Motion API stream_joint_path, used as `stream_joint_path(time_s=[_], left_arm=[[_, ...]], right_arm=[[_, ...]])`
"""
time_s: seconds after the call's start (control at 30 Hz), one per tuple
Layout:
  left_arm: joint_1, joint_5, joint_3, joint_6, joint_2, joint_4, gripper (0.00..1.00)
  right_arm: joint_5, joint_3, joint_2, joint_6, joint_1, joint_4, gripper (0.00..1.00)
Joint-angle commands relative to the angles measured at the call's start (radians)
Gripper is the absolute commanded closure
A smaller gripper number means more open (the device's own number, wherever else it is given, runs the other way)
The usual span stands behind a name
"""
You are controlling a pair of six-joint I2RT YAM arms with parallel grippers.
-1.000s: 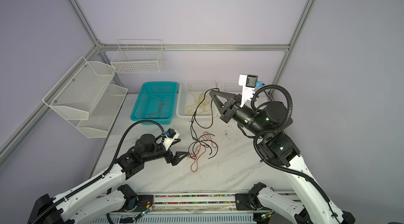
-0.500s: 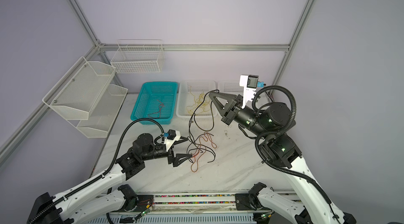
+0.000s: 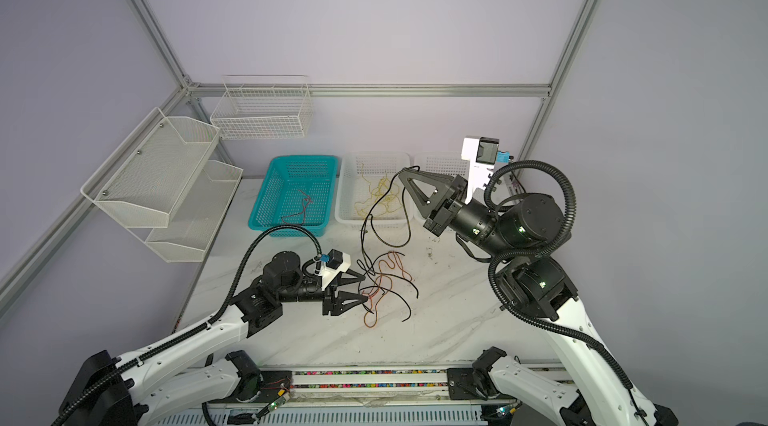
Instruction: Untangle the cables
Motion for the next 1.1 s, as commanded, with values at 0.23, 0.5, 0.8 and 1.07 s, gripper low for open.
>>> stream_joint_path(time_s=[0.23, 0.5, 0.8, 1.07], left_arm=[[-0.008, 0.056, 0.028, 0.002, 0.045, 0.025, 0.40], [-0.010, 0.056, 0.033, 0.002, 0.057, 0.029, 0.59], [-0.010, 0.072, 0.033, 0.001, 0.055, 0.028, 0.76], [-0.011, 0.088, 0.042, 0.016, 0.062, 0.009, 1.00]], right_arm=[[-0.070, 0.032, 0.002, 0.057, 0.004, 0.130, 1.00], [-0.102, 0.038, 0.008, 0.075, 0.003, 0.163, 1.00], [-0.100, 0.057, 0.019, 0.080, 0.004, 0.169, 1.00], [-0.088, 0.069, 0.025, 0.075, 0.004, 0.166, 1.00]])
